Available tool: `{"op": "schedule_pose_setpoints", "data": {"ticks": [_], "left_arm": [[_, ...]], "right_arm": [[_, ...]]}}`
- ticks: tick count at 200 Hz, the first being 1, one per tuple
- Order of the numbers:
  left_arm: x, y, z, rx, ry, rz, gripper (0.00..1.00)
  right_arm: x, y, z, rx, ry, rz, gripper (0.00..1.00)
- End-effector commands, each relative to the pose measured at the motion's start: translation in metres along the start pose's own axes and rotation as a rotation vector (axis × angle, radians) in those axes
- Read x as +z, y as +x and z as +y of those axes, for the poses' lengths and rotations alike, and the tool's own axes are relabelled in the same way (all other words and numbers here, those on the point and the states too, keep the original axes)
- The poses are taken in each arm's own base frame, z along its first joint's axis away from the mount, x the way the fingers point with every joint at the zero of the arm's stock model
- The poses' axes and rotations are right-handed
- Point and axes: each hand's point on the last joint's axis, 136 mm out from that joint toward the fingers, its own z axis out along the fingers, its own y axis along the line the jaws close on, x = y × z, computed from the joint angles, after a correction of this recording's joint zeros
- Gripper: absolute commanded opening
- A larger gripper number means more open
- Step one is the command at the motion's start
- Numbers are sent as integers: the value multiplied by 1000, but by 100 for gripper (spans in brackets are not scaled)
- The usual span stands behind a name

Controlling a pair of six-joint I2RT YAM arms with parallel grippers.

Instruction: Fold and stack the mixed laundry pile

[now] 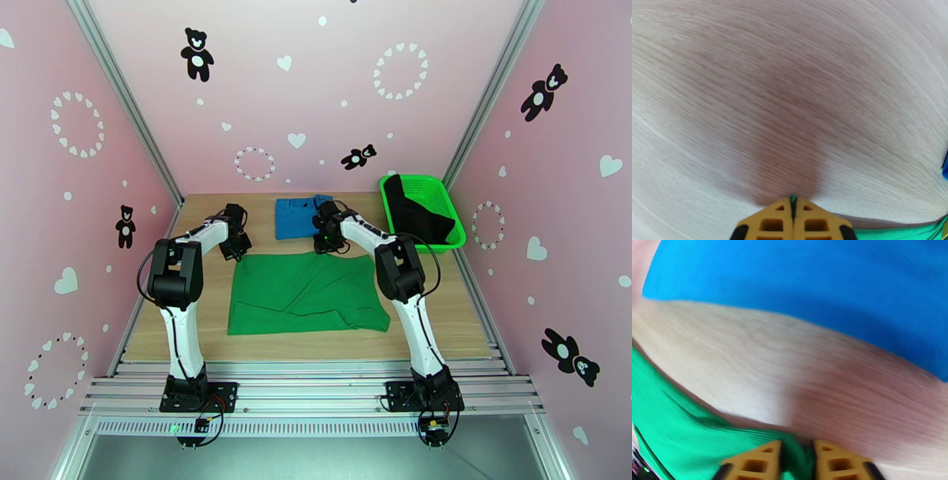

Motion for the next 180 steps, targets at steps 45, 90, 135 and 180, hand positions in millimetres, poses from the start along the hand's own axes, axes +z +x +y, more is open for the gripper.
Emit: {"op": "schedule_pose_setpoints", "data": {"ticks": [45, 90, 135, 180], "left_arm": [[-34, -6, -10, 12, 104, -31, 0], [-76, -4, -6, 12, 142, -101, 0], [-91, 16, 7, -1, 160, -119, 0], [-99, 41, 21, -21, 186, -129, 0]], "right_arm": [[-14, -4, -5, -48, 35, -31, 0], [-36, -11, 5, -83, -3, -128, 0], [-56, -7, 11, -90, -21, -251, 0], [-76, 10, 20, -112, -10, -365, 0]]}}
